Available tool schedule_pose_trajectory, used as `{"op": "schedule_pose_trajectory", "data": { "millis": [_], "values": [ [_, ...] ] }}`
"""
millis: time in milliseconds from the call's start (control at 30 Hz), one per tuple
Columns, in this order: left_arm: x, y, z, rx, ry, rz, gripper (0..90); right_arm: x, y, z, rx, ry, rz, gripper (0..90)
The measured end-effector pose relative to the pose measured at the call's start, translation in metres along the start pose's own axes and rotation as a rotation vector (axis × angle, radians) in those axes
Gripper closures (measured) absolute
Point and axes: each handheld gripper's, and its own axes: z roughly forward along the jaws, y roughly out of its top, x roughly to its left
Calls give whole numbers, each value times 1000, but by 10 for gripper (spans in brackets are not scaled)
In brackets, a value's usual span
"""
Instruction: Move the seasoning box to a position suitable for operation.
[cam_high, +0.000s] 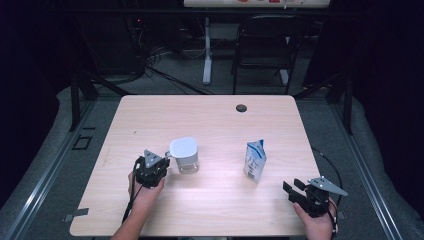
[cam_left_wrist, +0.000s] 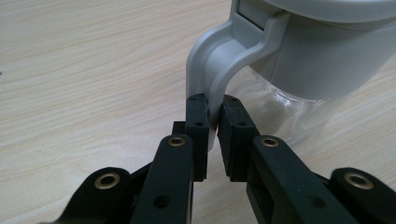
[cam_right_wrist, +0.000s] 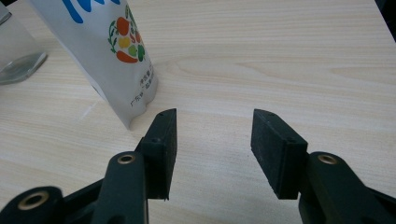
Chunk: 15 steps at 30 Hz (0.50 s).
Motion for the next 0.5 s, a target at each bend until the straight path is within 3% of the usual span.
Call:
{"op": "schedule_pose_trajectory", "data": {
  "millis": [333,500],
  "values": [
    [-2,-3,-7,4,-33,32,842,0,-1,0,4,1,5,510],
    [-4,-8,-13,5,-49,27,842,0,-1,1,3,2,6,510]
  ]
}}
